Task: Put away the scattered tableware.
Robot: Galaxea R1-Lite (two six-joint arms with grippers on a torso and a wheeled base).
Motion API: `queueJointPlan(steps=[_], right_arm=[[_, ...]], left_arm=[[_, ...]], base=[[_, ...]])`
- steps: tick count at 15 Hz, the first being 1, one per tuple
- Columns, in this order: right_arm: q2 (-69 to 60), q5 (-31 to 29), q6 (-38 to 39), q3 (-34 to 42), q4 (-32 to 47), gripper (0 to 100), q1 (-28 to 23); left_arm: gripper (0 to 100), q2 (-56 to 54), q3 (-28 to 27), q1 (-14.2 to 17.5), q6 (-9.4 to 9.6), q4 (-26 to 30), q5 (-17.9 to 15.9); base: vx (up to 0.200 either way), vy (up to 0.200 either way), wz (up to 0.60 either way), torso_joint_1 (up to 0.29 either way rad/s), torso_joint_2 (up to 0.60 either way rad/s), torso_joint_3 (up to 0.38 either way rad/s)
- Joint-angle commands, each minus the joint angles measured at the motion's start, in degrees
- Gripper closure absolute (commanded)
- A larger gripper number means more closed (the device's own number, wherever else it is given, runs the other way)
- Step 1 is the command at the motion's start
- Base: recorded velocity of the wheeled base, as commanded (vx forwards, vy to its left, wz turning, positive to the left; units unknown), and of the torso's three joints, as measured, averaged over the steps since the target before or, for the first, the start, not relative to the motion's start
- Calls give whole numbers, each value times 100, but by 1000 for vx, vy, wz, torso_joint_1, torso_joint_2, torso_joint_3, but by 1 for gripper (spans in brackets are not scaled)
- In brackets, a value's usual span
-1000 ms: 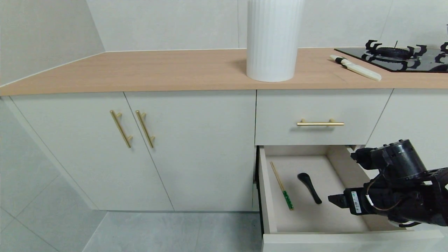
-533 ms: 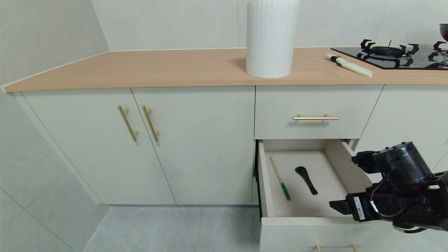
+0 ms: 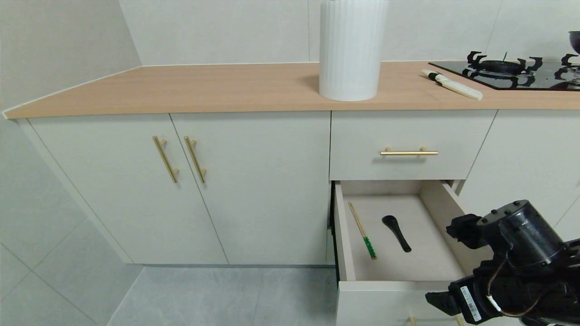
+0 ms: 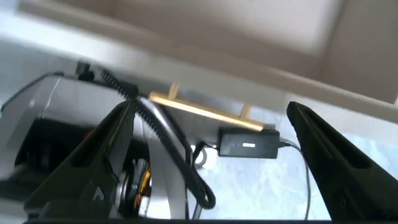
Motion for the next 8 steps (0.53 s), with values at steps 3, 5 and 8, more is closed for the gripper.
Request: queueJointPlan(steps=[3, 5, 8], right_arm=[[93, 0, 2, 14, 364, 0, 229], [322, 97, 11, 5, 478, 0, 220], [744, 106, 63, -21, 452, 0, 202]], left_arm=[[0, 5, 0, 1, 2, -1, 1], [0, 5, 0, 1, 2, -1, 1], [0, 5, 0, 1, 2, -1, 1]], base=[[0, 0, 0, 0, 0, 0], [0, 0, 0, 0, 0, 0], [0, 0, 0, 0, 0, 0]])
